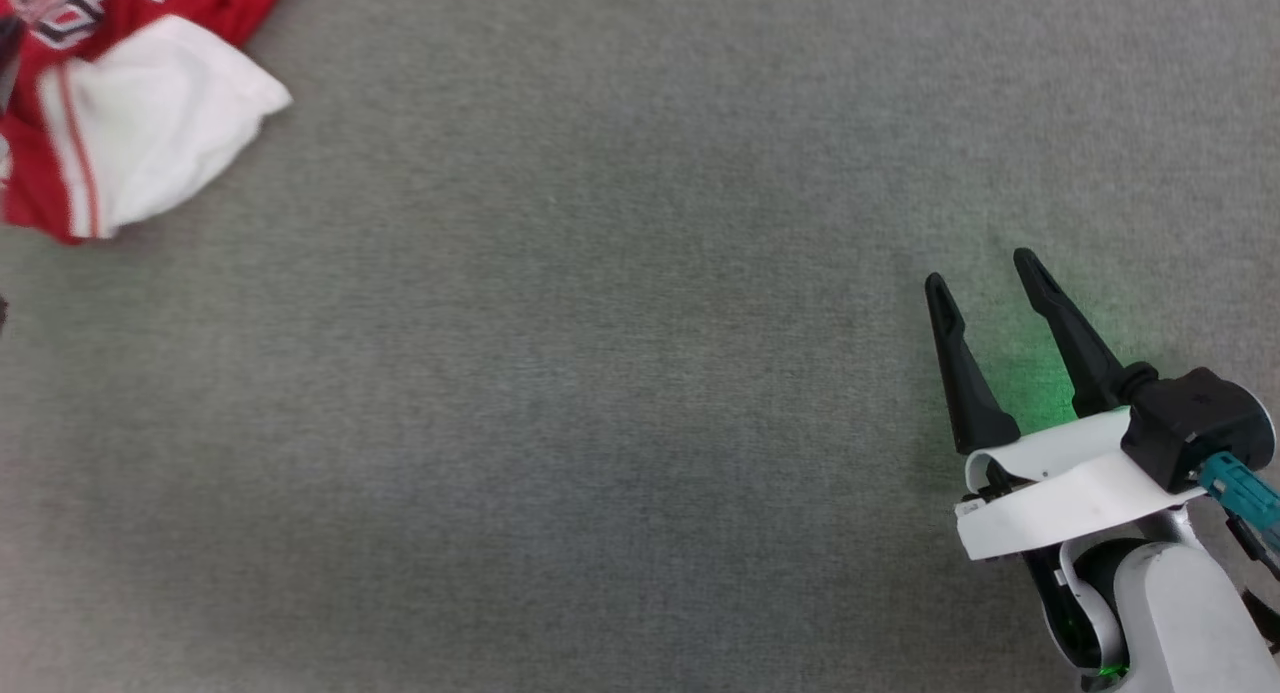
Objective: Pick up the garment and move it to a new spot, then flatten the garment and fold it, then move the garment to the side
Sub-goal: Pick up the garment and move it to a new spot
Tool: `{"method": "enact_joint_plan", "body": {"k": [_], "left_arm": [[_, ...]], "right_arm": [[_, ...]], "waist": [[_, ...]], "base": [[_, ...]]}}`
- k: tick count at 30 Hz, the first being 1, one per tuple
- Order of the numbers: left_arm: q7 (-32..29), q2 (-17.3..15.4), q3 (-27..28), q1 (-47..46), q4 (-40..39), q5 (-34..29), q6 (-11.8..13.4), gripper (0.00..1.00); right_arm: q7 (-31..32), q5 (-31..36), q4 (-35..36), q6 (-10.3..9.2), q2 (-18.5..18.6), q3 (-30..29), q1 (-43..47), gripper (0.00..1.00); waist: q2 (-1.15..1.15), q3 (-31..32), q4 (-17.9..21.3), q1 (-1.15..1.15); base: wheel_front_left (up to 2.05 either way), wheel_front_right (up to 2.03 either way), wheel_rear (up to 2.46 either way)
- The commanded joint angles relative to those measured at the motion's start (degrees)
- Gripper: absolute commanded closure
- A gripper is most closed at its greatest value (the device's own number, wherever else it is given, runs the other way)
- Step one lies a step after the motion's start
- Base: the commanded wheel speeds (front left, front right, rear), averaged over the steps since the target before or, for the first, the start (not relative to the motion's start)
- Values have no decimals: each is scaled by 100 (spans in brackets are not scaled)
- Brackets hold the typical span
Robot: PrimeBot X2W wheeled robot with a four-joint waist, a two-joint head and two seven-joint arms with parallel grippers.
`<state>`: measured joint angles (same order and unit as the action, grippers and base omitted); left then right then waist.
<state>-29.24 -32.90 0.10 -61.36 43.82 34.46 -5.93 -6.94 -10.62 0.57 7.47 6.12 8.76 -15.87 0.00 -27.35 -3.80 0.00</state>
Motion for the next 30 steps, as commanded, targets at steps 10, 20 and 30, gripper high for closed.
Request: {"method": "enact_joint_plan", "body": {"k": [10, 20, 30], "left_arm": [[-929, -116, -251, -554, 985, -159, 463, 0], [-739, 202, -341, -436, 1295, -135, 601, 0], [-225, 217, -446, -487, 1307, -149, 278, 100]], "right_arm": [[227, -22, 440, 4, 78, -18, -6, 0], [424, -1, 691, 4, 64, -44, -25, 0], [435, -75, 559, 4, 17, -161, 156, 0]], "waist": [[0, -548, 397, 0], [0, -630, 367, 0], [0, -96, 97, 0]], "base": [[0, 0, 0], [0, 0, 0], [0, 0, 0]]}}
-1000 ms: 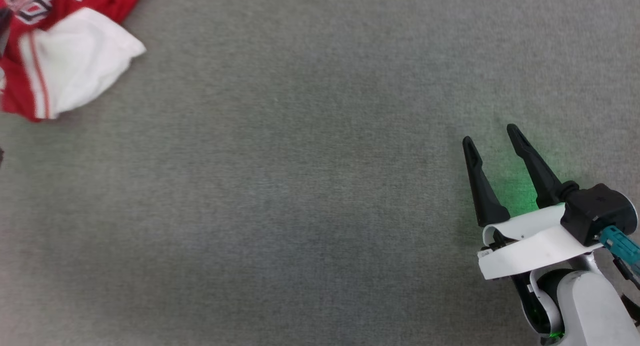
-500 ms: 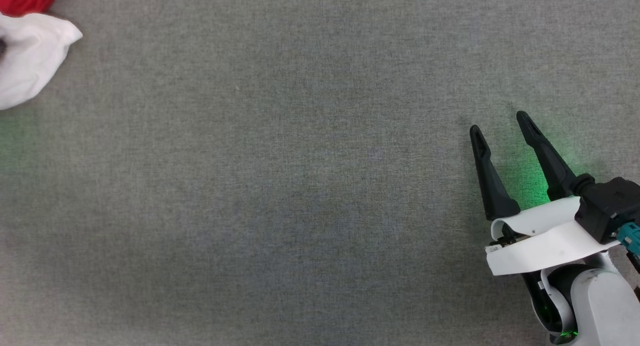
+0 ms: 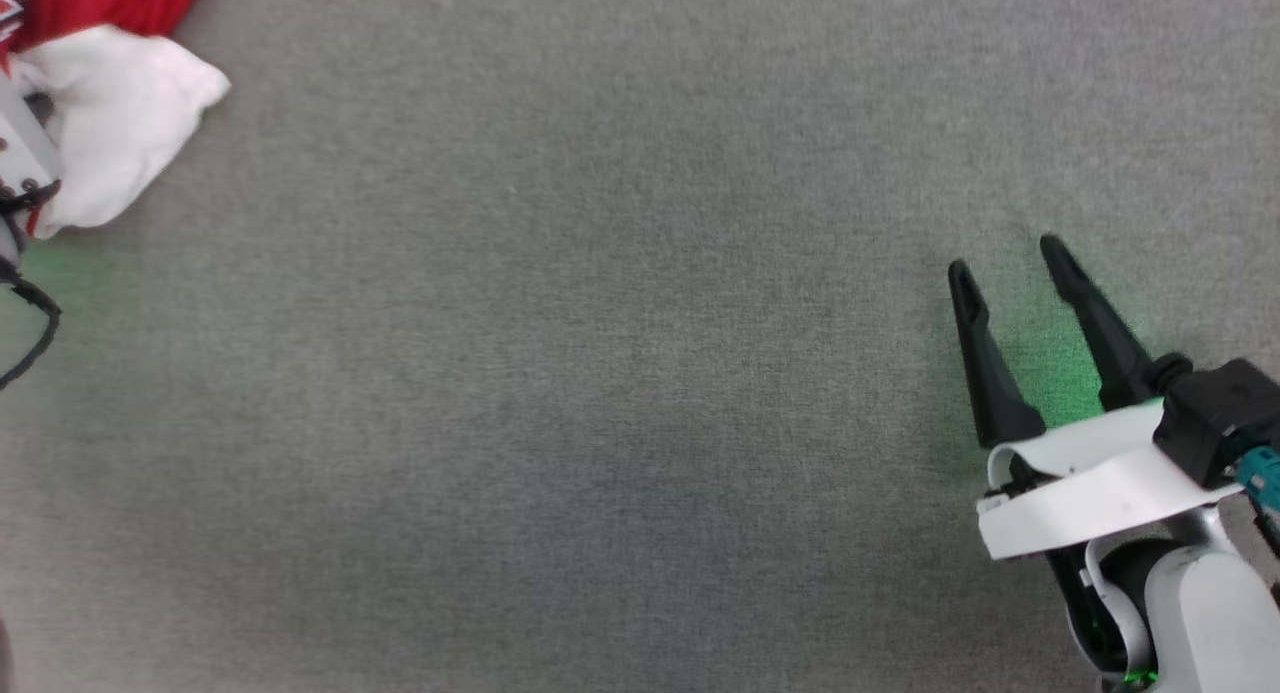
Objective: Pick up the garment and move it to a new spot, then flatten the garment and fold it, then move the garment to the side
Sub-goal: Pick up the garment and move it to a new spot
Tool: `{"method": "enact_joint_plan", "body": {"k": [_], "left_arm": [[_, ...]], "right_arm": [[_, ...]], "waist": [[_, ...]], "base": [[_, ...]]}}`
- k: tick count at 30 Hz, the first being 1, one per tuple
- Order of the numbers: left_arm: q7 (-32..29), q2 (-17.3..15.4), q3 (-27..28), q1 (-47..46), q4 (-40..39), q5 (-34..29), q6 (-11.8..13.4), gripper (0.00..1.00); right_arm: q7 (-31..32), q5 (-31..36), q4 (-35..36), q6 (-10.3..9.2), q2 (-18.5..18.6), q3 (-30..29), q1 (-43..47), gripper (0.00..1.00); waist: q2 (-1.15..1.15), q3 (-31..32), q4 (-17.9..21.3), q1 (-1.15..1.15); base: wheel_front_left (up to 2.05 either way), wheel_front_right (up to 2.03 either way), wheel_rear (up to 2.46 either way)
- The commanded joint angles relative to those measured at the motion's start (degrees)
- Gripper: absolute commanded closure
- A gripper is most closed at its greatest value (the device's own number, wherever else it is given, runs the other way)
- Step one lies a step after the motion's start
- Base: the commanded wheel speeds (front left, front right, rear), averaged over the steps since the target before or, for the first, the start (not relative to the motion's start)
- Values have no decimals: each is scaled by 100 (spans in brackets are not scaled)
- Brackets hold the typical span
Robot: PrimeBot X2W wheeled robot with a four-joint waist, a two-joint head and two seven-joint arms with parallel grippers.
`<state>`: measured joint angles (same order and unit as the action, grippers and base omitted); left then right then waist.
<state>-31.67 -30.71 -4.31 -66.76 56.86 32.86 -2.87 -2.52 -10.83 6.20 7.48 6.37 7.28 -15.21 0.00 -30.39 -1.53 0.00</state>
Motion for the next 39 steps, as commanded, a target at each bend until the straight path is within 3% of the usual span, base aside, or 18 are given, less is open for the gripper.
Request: {"method": "enact_joint_plan", "body": {"k": [1, 12, 23, 32, 39], "left_arm": [[94, -4, -12, 48, 0, 2, -50, 100], [1072, -94, -335, -181, -243, -217, -366, 100], [2117, -32, -1067, -628, -761, -417, -460, 100], [2089, -93, -2043, -823, -1444, 243, -465, 100], [1940, -258, -2503, -806, -2134, 893, -465, 100]], "right_arm": [[-20, -66, -38, 2, -15, -13, 107, 0], [-76, -158, -398, 2, -134, 33, 586, 0], [-156, -259, -673, 3, -282, 78, 1053, 0], [-193, -252, -678, 3, -337, -73, 1345, 0], [-169, -121, -608, 2, -346, -561, 1478, 0]], "waist": [[0, 309, -164, 0], [0, 1515, -505, 0], [0, 2534, -699, 0], [0, 3058, -714, 0], [0, 3159, -513, 0]], "base": [[0, 0, 0], [0, 0, 0], [0, 0, 0], [0, 0, 0], [0, 0, 0]]}}
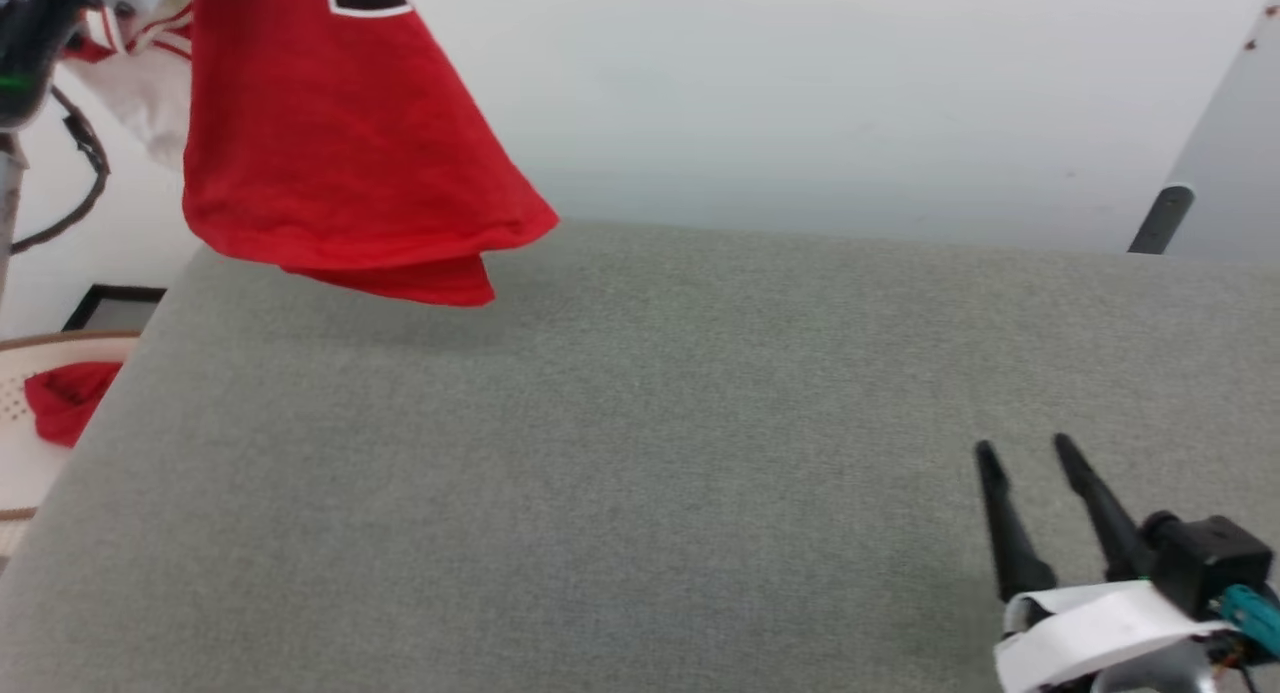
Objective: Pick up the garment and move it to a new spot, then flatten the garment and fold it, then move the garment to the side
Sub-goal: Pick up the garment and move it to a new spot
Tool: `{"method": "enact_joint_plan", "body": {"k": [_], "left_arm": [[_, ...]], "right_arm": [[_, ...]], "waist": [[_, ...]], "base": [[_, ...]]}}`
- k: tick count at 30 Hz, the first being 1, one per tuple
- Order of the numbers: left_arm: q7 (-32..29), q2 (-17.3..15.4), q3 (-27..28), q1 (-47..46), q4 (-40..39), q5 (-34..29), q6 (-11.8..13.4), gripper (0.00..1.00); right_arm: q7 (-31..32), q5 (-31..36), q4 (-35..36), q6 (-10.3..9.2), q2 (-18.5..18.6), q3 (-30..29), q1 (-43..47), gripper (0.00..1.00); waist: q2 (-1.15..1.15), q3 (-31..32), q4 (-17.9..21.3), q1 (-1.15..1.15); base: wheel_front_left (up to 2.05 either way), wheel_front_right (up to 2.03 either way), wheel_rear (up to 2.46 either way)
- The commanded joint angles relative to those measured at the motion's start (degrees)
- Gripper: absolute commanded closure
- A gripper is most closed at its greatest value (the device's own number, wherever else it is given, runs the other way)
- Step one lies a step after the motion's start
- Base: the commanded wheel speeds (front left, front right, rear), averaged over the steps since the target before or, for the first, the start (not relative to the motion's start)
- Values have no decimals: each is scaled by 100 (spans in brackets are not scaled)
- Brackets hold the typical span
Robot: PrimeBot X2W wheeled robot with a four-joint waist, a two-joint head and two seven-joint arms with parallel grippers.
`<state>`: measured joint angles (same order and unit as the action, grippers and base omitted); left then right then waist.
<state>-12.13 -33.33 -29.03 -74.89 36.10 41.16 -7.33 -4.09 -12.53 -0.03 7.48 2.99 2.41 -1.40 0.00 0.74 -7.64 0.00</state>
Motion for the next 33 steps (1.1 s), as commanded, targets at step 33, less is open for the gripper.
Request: {"method": "enact_joint_plan", "body": {"k": [33], "left_arm": [[-1172, 524, -1218, 2339, -3580, 1132, 839, 100]], "right_arm": [[-93, 29, -18, 2, -16, -1487, 57, 0]], "waist": [[0, -683, 1632, 0]], "base": [[0, 0, 0]]}}
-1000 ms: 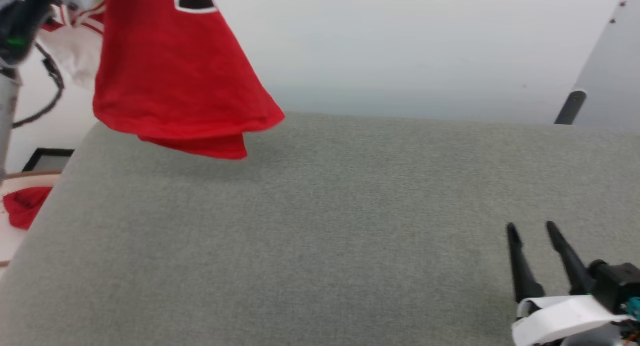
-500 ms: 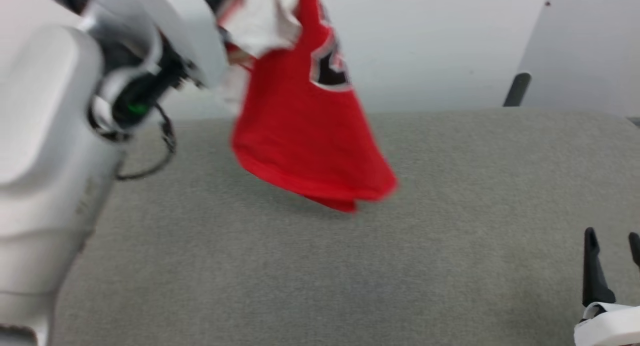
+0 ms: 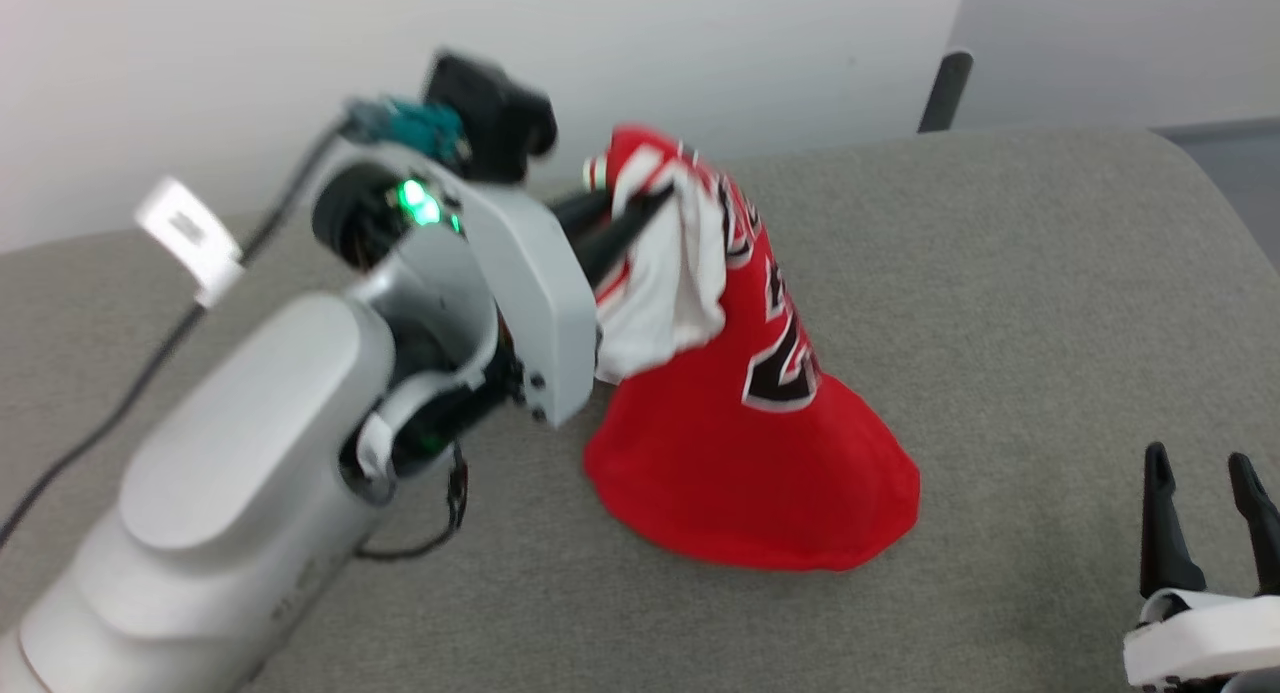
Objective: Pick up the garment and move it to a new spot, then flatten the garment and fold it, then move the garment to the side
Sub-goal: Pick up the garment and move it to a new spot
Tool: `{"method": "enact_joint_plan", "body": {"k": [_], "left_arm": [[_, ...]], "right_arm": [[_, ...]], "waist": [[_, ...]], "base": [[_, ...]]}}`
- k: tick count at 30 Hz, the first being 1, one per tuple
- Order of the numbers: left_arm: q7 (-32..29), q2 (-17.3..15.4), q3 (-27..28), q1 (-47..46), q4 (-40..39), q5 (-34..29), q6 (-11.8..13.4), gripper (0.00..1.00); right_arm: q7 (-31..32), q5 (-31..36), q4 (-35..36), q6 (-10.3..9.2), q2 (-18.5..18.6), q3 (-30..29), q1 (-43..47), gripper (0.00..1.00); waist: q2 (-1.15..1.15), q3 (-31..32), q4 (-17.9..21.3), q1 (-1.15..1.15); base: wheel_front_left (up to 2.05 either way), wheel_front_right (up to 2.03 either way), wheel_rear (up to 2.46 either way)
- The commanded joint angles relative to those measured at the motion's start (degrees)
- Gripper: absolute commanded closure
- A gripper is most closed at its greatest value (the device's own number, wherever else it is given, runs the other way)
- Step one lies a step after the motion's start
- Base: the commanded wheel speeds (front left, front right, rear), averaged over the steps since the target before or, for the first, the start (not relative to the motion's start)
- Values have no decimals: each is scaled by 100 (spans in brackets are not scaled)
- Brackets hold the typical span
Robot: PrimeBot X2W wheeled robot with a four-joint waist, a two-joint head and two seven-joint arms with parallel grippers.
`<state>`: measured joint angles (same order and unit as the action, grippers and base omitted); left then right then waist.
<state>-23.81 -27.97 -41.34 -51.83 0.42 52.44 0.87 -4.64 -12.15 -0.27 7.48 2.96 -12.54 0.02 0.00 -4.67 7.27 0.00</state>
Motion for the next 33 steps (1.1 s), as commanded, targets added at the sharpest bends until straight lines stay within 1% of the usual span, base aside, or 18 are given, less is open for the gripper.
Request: {"method": "enact_joint_plan", "body": {"k": [1, 5, 10, 16, 17, 18, 20, 21, 22, 23, 24, 25, 33], "left_arm": [[-40, -36, -62, 116, 6, -19, 9, 100], [-188, -48, -287, 433, 159, 31, 50, 100], [-330, -69, -546, 666, 482, -14, -24, 100], [-496, 4, -795, 839, 943, 20, -110, 100], [-518, 17, -822, 866, 1016, 21, -133, 97], [-540, 40, -858, 893, 1097, 58, -148, 88], [-564, 76, -926, 917, 1259, 47, -188, 80], [-585, 108, -956, 952, 1350, 91, -205, 70], [-604, 118, -996, 964, 1425, 74, -235, 62], [-599, 132, -1024, 964, 1492, 51, -265, 40], [-602, 163, -1035, 985, 1579, 95, -292, 11], [-599, 181, -1048, 994, 1650, 113, -325, 0], [-425, 219, -936, 965, 1904, 276, -456, 0]], "right_arm": [[-53, -34, -28, 2, -13, 42, -89, 0], [-119, -88, -180, 2, -12, 172, -204, 0], [-198, -155, -379, 2, -13, 288, -315, 0], [-245, -197, -540, 2, -12, 394, -398, 0], [-251, -205, -556, 2, -14, 421, -420, 0], [-252, -210, -579, 2, -13, 440, -434, 0], [-267, -191, -626, 2, -13, 476, -437, 0], [-271, -194, -648, 2, -13, 486, -451, 0], [-274, -197, -658, 2, -11, 501, -466, 0], [-276, -187, -672, 2, -11, 515, -477, 0], [-277, -182, -696, 2, -11, 524, -485, 0], [-276, -171, -714, 2, -11, 532, -489, 0], [-158, -56, -665, 2, -11, 627, -299, 0]], "waist": [[0, -172, 166, 0], [0, -266, 249, 0], [0, -348, 284, 0], [0, -391, 254, 0], [0, -393, 249, 0], [0, -391, 239, 0], [0, -381, 212, 0], [0, -368, 195, 0], [0, -355, 181, 0], [0, -339, 167, 0], [0, -320, 148, 0], [0, -291, 130, 0], [0, 81, -91, 0]], "base": [[0, 0, 0], [0, 0, 0], [0, 0, 0], [0, 0, 0], [0, 0, 0], [0, 0, 0], [0, 0, 0], [0, 0, 0], [0, 0, 0], [0, 0, 0], [0, 0, 0], [0, 0, 0], [0, 0, 0]]}}
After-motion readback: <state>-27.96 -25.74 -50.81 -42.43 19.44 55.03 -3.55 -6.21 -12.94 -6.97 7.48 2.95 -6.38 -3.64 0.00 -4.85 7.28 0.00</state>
